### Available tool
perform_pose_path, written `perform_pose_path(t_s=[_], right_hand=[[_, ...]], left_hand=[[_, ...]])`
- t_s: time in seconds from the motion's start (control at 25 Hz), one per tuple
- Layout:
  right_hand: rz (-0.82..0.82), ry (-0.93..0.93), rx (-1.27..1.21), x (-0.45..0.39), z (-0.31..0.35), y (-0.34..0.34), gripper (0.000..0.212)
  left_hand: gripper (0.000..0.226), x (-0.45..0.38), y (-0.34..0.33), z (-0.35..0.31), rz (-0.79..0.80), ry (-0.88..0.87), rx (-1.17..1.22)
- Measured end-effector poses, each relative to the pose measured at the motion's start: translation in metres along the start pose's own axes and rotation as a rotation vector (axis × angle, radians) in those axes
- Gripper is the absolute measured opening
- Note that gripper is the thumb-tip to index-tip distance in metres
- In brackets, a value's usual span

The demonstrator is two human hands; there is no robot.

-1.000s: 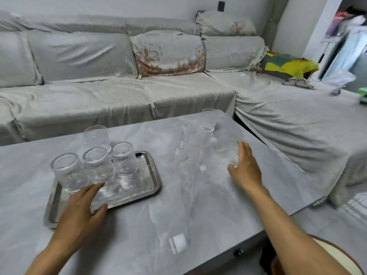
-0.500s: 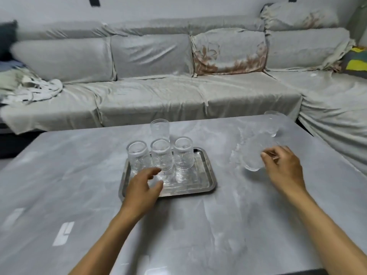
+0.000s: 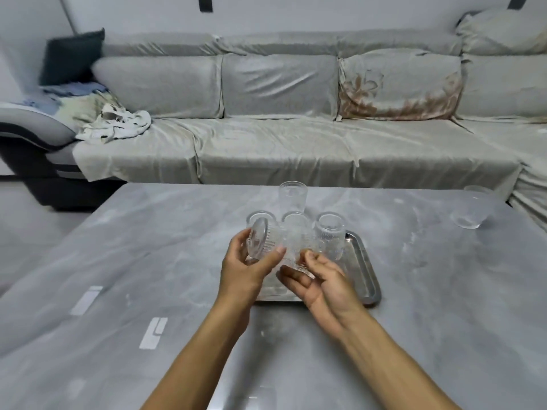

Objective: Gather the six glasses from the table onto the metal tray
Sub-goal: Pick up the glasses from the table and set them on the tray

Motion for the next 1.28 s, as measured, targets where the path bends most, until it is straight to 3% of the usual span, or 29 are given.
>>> perform_pose_path(t_s=[0.12,0.24,0.44,0.76,0.84,0.96,1.08,1.2,1.28], right_hand=[[-0.098,-0.087,0.281,-0.015,-0.024,-0.002,0.008],[-0.318,0.010,0.689,-0.024,-0.026,0.006,0.029],[-0.305,0.122,0.698,-0.027,-0.008,0.019,0.024],[-0.300,0.166,0.774,-0.023,0.001,0.035,0.024],[-0.293,0.229,0.863,-0.021,0.007,0.033,0.023],[-0.239,0.476,1.122,-0.024,0.030,0.016,0.023],[-0.233,0.640,1.393,-0.062,0.069,-0.021,0.023],[-0.258,0.689,1.734,-0.121,0.096,-0.050,0.040],[-0.227,0.572,2.001,-0.160,0.099,-0.052,0.048]], left_hand=[[0.060,-0.013,0.012,0.002,-0.189,-0.016,-0.074],[0.070,-0.021,0.015,0.004,-0.191,-0.116,-0.436],[0.081,-0.031,0.010,0.020,-0.135,-0.194,-0.798],[0.092,-0.037,0.013,0.020,-0.002,-0.104,-0.870],[0.083,-0.035,0.013,0.013,0.004,-0.166,-0.853],[0.041,-0.031,0.018,-0.001,-0.084,-0.307,-0.756],[0.022,-0.038,0.026,-0.007,-0.041,-0.358,-0.922],[0.018,-0.047,0.028,-0.007,0.119,-0.365,-1.053],[0.015,-0.053,0.031,-0.007,0.129,-0.362,-0.999]])
Point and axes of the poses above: each hand's wrist, its own x-axis away from the middle knuckle, its own y-axis out of the back of the hand, z = x × y, the point moved 1 cm from there along -x, towards the middle knuckle, and after that the axes turned 2 degrees about -y, right-handed, at the moved point
